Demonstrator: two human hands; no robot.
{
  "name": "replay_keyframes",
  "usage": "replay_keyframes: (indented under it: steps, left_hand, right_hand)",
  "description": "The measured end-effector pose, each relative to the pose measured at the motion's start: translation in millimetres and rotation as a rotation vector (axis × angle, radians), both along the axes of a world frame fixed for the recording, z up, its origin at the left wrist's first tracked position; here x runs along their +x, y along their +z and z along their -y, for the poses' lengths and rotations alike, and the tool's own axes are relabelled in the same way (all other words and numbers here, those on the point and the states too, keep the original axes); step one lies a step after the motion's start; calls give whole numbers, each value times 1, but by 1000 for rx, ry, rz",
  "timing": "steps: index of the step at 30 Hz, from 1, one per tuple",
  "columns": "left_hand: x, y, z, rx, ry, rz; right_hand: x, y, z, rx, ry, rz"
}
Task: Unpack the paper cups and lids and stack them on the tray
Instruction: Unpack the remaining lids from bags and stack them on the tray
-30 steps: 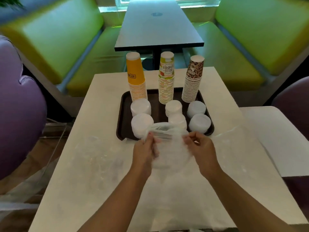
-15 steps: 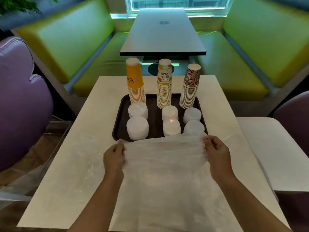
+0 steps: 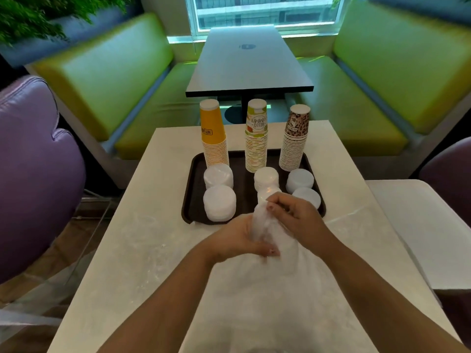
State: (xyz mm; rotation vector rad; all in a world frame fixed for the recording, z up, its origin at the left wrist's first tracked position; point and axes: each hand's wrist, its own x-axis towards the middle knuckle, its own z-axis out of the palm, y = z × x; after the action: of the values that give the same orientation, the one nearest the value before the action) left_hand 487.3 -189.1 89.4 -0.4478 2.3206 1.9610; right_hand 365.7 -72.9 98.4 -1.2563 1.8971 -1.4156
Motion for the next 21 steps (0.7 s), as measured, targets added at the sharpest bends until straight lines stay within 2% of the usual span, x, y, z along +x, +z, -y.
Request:
replay_keyframes:
  steps: [5, 11, 15, 18, 21]
  left_hand:
    - [22, -11, 21, 51, -59, 13]
    - [38, -17, 51, -24, -170, 108]
    - [38, -19, 69, -188, -252, 273]
    - [20, -4, 60, -137, -222, 184]
    - [-3, 2, 37, -111, -327, 178]
  right_hand:
    - [-28, 2, -8, 42, -227, 56]
    - [-37, 2, -12, 44, -311, 36]
    - [-40, 2, -13, 46, -266, 53]
    - [-40, 7, -13, 68, -140, 70]
    - [-37, 9, -7, 54, -60, 86]
